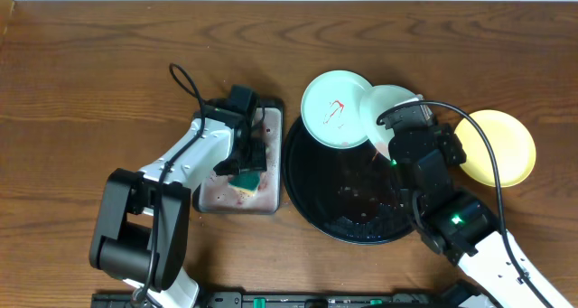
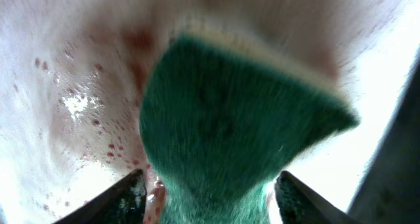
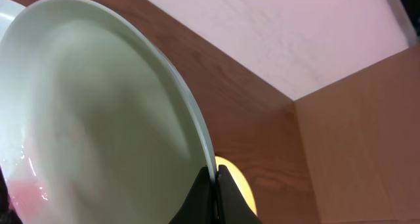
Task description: Clean dirty plates on tray and stack at the side
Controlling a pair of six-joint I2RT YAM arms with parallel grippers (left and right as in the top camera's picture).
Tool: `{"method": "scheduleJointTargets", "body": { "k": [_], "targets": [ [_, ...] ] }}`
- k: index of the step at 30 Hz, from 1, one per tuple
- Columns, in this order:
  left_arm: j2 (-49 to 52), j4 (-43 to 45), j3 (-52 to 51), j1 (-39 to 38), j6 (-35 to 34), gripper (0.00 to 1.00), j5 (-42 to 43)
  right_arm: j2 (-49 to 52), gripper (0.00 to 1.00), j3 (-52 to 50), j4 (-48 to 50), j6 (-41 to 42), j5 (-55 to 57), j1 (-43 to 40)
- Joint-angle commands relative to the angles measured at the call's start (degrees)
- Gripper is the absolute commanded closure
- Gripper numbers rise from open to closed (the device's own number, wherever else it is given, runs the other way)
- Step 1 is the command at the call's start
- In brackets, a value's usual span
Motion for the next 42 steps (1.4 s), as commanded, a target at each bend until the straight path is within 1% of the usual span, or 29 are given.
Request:
{"method": "scheduleJointTargets", "body": {
  "k": [1, 6, 12, 13, 16, 19, 22, 23, 26, 31, 32, 33, 35, 36, 38, 42],
  "targets": [
    [-2.12, 1.84, 1.9, 0.24, 1.03, 0.34, -2.47, -0.61, 0.99, 1.18, 0.83, -3.28, 2.4, 0.63],
    [-1.42, 5.18, 1.44, 0.24, 1.03, 0.34, -2.62, -0.61, 0.99, 1.18, 0.98, -4.07, 2.4, 0.63],
    [0.9, 6.21, 1.42, 0.24, 1.03, 0.34, -2.62, -0.61, 0.99, 1.18, 0.98, -3.82, 2.38, 0.63],
    [1.31, 6.29, 1.4, 0.24, 1.03, 0.38, -2.62, -0.61, 0.99, 1.18, 0.98, -3.8, 2.38, 0.63],
    [1.84, 6.38, 1.4, 0.24, 1.01, 0.58, -2.62, -0.61, 0.99, 1.18, 0.98, -3.8, 2.38, 0.63],
    [1.86, 6.1, 1.4, 0.2, 1.03, 0.71, -2.62, -0.61, 0.99, 1.18, 0.96, -3.8, 2.4, 0.63],
    [1.88, 5.55, 1.36, 0.2, 1.03, 0.92, -2.62, -0.61, 0.99, 1.18, 0.96, -3.8, 2.4, 0.63],
    [1.86, 5.49, 1.36, 0.2, 1.03, 0.93, -2.62, -0.61, 0.99, 1.18, 0.96, -3.8, 2.4, 0.63],
    [1.84, 5.84, 1.4, 0.26, 1.03, 0.93, -2.64, -0.61, 0.99, 1.18, 0.94, -3.8, 2.4, 0.63],
    [0.04, 6.25, 2.62, 1.09, 0.98, 0.92, -5.62, -0.61, 0.99, 1.18, 0.96, -3.82, 2.4, 0.63],
    [-0.55, 6.51, 2.82, 1.38, 1.01, 0.9, -5.66, -0.61, 0.99, 1.18, 0.98, -3.82, 2.4, 0.63],
    [-1.11, 6.91, 2.91, 1.66, 0.98, 0.79, -5.64, -0.61, 0.99, 1.18, 0.98, -3.82, 2.4, 0.63],
    [-2.19, 7.1, 2.91, 2.16, 0.98, 0.51, -5.64, -0.61, 0.99, 1.18, 0.96, -3.8, 2.4, 0.63],
    [-2.4, 6.88, 2.89, 2.21, 0.98, 0.43, -5.64, -0.61, 0.99, 1.18, 0.96, -3.8, 2.4, 0.63],
    [-2.43, 5.55, 2.86, 2.16, 0.9, 0.4, -5.53, -0.61, 0.99, 1.18, 0.96, -3.82, 2.4, 0.63],
    [-2.38, 2.38, 2.34, 1.79, 0.79, 0.41, -3.15, -0.61, 0.99, 1.18, 0.96, -3.8, 2.38, 0.63]
  ]
}}
